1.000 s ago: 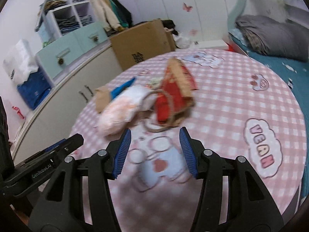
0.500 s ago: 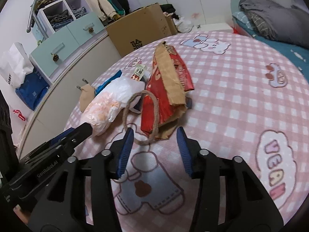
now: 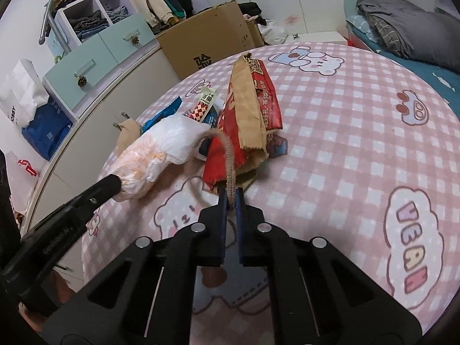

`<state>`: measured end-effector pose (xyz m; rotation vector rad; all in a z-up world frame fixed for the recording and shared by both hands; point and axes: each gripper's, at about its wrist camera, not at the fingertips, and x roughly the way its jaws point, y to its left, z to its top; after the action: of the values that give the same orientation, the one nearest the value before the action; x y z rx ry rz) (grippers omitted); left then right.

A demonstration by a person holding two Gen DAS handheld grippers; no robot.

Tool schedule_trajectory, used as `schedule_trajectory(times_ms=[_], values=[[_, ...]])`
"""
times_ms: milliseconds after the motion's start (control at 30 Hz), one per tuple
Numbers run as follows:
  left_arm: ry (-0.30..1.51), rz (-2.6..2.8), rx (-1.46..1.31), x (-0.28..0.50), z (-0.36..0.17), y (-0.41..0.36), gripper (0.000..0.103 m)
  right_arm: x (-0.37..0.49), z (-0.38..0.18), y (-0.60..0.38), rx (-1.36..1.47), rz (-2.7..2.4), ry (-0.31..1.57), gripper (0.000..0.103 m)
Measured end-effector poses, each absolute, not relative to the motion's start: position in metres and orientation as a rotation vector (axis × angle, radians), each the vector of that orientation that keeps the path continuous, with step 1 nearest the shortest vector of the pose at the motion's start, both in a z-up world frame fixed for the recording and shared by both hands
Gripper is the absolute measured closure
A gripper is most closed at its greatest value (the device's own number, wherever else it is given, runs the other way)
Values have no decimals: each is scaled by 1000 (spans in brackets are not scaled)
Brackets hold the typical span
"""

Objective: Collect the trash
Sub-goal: 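Grasp the red paper bag's rope handle with the right tool while the left tool grasps the white plastic bag, then carry the white plastic bag and rope handle with both tools over the bin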

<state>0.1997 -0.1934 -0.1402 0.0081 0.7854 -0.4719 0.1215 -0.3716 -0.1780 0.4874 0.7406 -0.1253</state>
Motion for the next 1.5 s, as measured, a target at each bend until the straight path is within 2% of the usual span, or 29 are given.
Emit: schedule_trajectory(times_ms=[400,867,1200,1500], values=[[742,-405,-85,158,-114,-128,97,94,-144,-326,428,-61,697,97],[739,-185,-196,128,-113,21,97,104,-128,-172,267,178,722,97],[833,-5,-298,128,-159,131,97,132,-163,-66,164,331,834,97],[968,89,-362,152,-214,179,97,168,-214,-18,112,376,960,97]])
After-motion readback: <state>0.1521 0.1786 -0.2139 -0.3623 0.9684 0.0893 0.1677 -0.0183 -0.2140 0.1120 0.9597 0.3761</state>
